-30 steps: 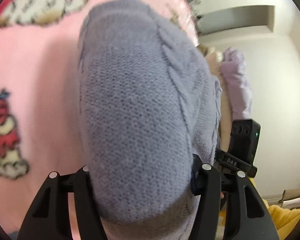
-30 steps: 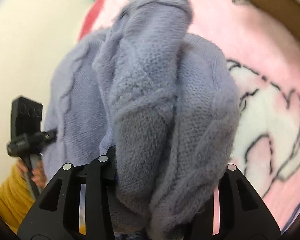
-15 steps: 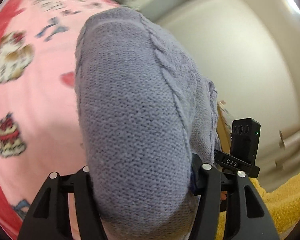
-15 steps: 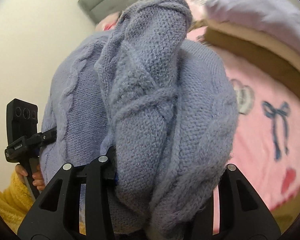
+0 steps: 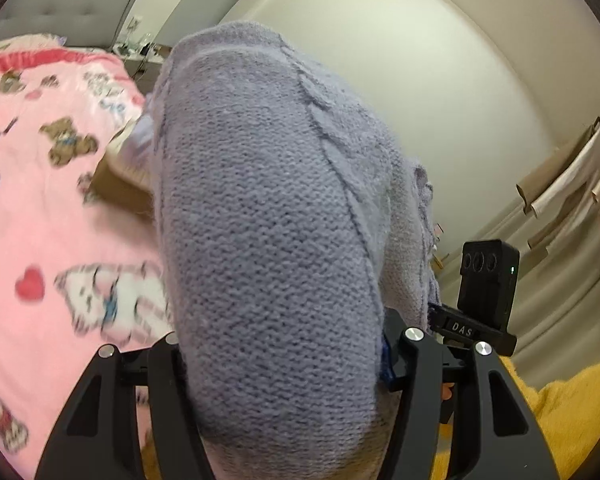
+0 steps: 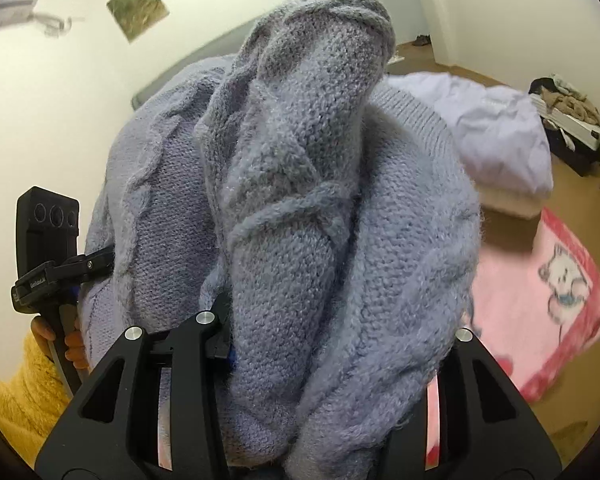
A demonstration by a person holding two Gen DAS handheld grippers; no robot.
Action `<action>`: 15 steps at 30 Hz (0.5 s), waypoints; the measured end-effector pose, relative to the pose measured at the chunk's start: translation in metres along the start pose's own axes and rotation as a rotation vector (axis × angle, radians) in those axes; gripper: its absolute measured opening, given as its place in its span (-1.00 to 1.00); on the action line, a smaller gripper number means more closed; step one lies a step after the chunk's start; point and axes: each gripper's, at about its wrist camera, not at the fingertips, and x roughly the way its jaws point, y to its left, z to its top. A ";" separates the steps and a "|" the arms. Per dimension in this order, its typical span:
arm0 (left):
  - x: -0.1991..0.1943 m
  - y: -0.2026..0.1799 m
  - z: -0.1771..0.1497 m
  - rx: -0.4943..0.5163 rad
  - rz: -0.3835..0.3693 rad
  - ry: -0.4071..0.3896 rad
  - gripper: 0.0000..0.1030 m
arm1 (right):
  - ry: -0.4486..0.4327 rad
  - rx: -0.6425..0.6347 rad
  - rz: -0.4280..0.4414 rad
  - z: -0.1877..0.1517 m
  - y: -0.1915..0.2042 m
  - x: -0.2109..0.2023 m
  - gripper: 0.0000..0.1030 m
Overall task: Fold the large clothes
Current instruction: 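Carry the folded cardigan with both tools toward the stack of folded clothes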
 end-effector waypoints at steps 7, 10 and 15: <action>0.127 -0.017 0.114 0.015 0.062 0.020 0.17 | -0.026 -0.053 0.056 0.115 -0.116 0.025 -0.24; 0.178 -0.012 0.160 -0.002 0.081 0.040 0.18 | -0.033 -0.017 0.077 0.164 -0.167 0.064 -0.24; 0.248 -0.003 0.226 0.009 0.130 0.126 0.19 | -0.011 0.058 0.082 0.219 -0.222 0.099 -0.24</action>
